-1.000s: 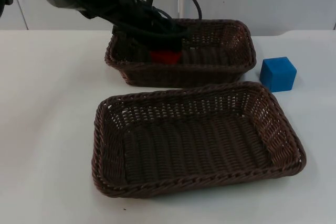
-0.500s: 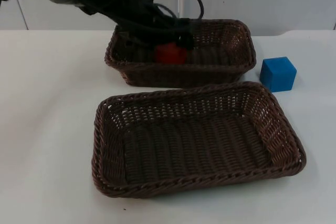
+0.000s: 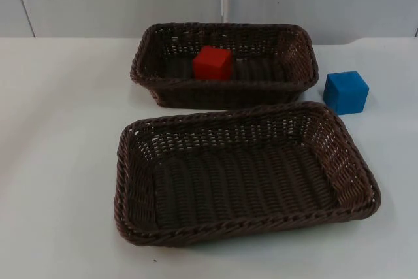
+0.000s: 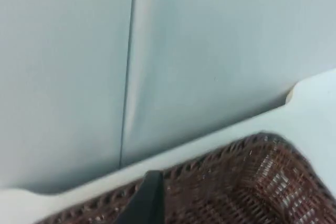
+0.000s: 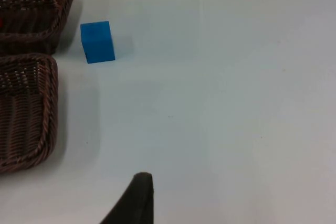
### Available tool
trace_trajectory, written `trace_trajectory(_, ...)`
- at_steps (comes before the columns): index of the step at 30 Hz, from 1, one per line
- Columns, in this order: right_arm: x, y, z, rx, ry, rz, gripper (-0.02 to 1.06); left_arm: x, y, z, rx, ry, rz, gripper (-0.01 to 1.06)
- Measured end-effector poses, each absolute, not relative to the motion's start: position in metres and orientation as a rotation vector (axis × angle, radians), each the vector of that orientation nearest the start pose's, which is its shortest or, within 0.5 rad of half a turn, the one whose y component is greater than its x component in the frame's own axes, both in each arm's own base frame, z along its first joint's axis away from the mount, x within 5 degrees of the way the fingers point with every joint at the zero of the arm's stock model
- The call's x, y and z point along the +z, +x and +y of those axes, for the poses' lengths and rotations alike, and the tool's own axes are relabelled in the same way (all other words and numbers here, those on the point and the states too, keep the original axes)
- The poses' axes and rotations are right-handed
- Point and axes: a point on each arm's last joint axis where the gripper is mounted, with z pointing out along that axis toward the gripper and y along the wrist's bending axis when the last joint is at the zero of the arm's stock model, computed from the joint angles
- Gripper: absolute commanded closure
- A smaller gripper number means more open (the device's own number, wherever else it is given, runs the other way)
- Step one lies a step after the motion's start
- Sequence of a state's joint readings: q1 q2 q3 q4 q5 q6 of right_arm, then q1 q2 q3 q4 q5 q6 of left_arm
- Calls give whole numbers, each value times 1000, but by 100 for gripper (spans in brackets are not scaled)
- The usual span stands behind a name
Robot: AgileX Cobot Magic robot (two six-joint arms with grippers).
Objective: Pick up one cube with the left hand and place it into the upper basket. Pick up one cube with the right hand and place it into the lower basket.
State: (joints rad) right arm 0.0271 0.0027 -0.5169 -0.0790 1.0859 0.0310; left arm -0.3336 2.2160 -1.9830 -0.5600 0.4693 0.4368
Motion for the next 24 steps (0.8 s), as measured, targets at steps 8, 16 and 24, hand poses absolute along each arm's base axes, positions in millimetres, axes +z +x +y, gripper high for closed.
trace_trajectory(8,280,-7,-7,-59,10,2053,-1,306,472,-188,-478,500,2075,8)
trace_trajectory(16,280,-7,-7,-59,10,2053,-1,334,459,-183,-480,494,2055,8)
trace_trajectory(24,280,-7,-7,-59,10,2053,-1,347,451,-159,-439,469,2118,8)
